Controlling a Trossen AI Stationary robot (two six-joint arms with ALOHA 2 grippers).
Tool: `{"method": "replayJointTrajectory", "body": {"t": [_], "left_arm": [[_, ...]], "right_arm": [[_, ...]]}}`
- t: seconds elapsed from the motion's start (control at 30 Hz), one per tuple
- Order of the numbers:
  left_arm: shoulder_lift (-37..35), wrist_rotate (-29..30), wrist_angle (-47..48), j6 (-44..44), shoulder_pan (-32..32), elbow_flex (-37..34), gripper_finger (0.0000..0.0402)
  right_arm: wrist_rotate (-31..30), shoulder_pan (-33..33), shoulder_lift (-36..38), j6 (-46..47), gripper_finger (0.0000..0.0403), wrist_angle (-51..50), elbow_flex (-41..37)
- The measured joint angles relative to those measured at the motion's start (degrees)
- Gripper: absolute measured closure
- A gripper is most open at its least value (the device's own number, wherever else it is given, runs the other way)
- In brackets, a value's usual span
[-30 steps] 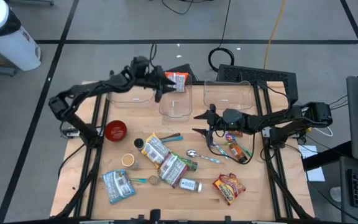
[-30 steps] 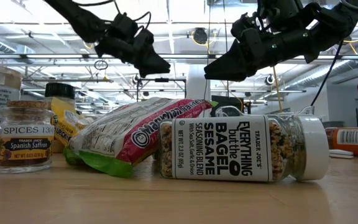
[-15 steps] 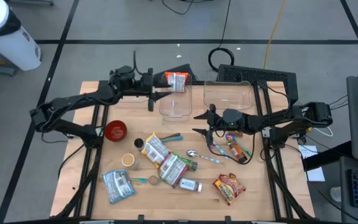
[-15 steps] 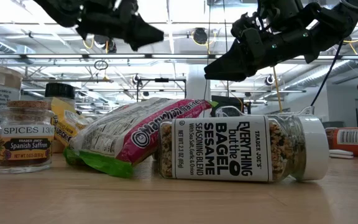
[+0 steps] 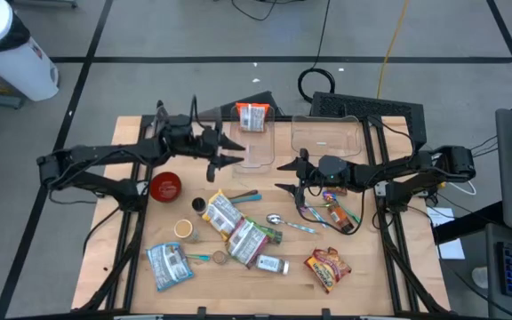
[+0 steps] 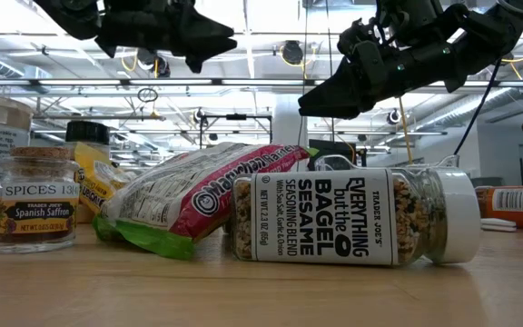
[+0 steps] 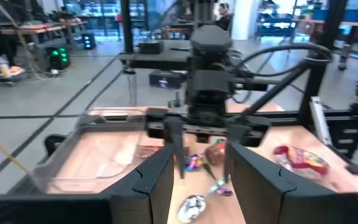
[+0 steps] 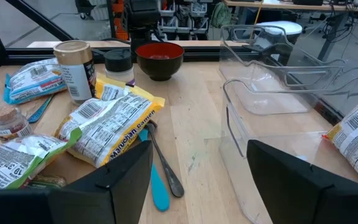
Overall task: Pick & Place Food Item
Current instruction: Put the purple seasoning bottle into the left transparent bin
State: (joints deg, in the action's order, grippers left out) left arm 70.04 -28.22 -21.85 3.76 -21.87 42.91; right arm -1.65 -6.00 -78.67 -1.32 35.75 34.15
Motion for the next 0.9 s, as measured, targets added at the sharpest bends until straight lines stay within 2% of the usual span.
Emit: {"method": "replayJointTrajectory", "body": {"t": [0.17,0.9], "left_arm": [[0.00,0.79,-2.86,-1.33,2.00,-1.34,0.0243],[0.00,0.67,-3.72,-1.46,7.02,-1.41,0.0243]], "right_arm": [[0.00,0.00,0.00,0.00,0.0149,0.00,0.00],[0.00,0.00,0.00,0.00,0.0149,0.00,0.00]]}}
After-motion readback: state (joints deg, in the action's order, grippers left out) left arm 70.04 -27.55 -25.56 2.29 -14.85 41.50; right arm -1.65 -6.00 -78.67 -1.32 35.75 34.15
